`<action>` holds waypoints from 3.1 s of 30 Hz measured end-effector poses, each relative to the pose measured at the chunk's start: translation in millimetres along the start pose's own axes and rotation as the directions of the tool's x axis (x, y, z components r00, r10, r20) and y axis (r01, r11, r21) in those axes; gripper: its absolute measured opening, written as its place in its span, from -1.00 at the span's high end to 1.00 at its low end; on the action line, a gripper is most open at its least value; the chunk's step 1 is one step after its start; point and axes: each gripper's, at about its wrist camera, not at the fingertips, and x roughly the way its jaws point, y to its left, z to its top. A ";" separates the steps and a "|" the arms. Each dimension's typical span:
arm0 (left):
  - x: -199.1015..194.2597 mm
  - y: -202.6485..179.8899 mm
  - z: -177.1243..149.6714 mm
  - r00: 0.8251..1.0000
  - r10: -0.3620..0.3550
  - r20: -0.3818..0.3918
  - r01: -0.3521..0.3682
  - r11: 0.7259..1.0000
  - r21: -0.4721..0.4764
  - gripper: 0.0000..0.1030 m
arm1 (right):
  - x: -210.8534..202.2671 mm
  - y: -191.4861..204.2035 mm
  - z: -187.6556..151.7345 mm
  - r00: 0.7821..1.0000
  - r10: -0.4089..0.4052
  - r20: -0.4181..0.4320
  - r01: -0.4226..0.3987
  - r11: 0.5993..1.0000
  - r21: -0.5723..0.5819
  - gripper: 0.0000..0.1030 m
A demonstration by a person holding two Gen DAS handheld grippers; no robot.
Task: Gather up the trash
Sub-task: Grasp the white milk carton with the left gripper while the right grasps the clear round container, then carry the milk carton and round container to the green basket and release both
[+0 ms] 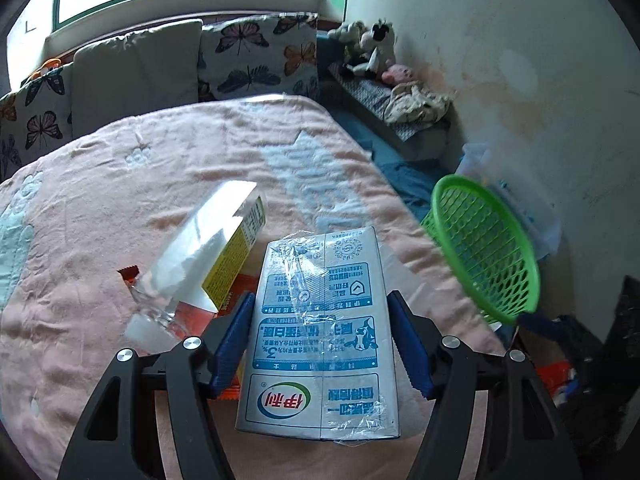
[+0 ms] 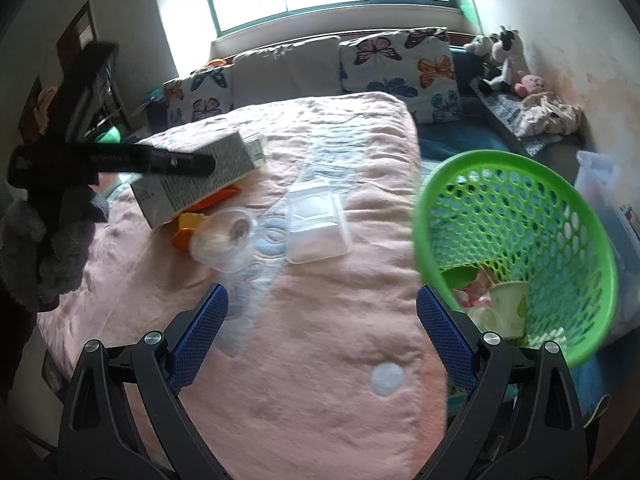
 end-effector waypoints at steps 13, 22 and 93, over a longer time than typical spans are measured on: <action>-58.7 16.5 -10.6 0.995 0.039 0.095 -0.037 0.999 -0.022 -0.25 | 45.4 49.6 17.5 0.995 0.082 -0.049 -0.086 0.992 -0.096 -0.81; -74.4 34.3 -23.5 0.993 0.058 0.107 -0.053 0.997 -0.052 -0.25 | 80.3 65.6 24.4 0.994 0.065 -0.090 -0.076 0.988 -0.133 -0.71; 61.4 -170.9 48.6 0.992 -0.123 -0.034 0.127 0.976 0.178 -0.26 | -33.9 -165.7 -27.3 0.967 -0.253 0.014 0.242 0.940 0.242 -0.53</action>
